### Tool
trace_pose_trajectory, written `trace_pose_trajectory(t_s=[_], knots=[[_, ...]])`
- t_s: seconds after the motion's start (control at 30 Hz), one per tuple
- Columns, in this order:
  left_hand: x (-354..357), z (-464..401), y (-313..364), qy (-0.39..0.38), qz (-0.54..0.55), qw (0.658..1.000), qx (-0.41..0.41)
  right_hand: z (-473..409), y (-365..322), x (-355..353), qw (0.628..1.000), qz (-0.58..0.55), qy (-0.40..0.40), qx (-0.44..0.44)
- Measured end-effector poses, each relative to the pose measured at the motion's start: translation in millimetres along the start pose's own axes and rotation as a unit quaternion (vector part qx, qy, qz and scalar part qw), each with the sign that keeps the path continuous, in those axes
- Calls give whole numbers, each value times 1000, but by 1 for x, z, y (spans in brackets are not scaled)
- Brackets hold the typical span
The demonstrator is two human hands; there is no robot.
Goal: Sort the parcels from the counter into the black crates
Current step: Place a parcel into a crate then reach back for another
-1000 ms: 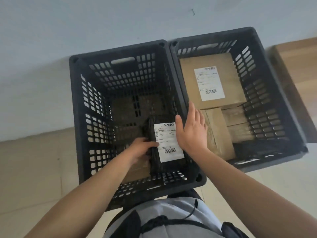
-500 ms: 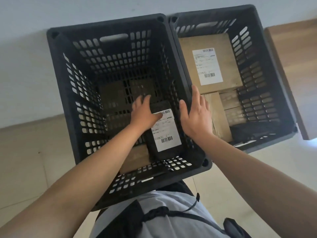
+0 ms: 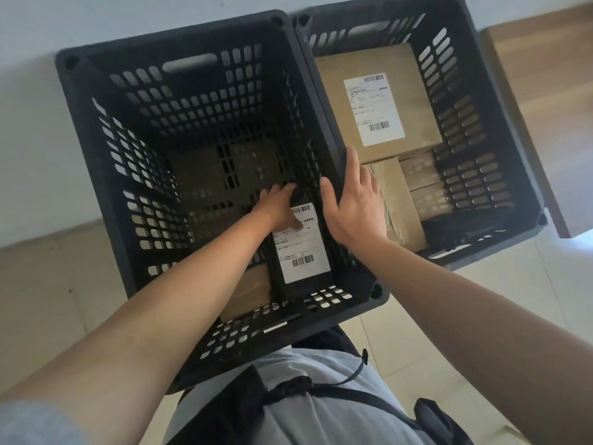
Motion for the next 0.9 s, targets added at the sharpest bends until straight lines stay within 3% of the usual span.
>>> trace_pose_trajectory(t_s=[0.57,0.7,0.9], knots=[[2,5,-11,25,49,998,-15,-1,3,2,1000,-14,5,-2],[-9,18,-16,104,110,988,7,0,3,1,1000,-19,9,0],[-45,94,-44,253,321,912,-28,7,0,-6,999,-38,8,16]])
Point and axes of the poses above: each hand's wrist, its own z-axis away from the middle knuckle, its own x-axis out of the palm, y = z × x, the point moved 6 cm from there along -z, towards the middle knuckle, and after that the axes turned 4 degrees about y, right-handed, at the moved point
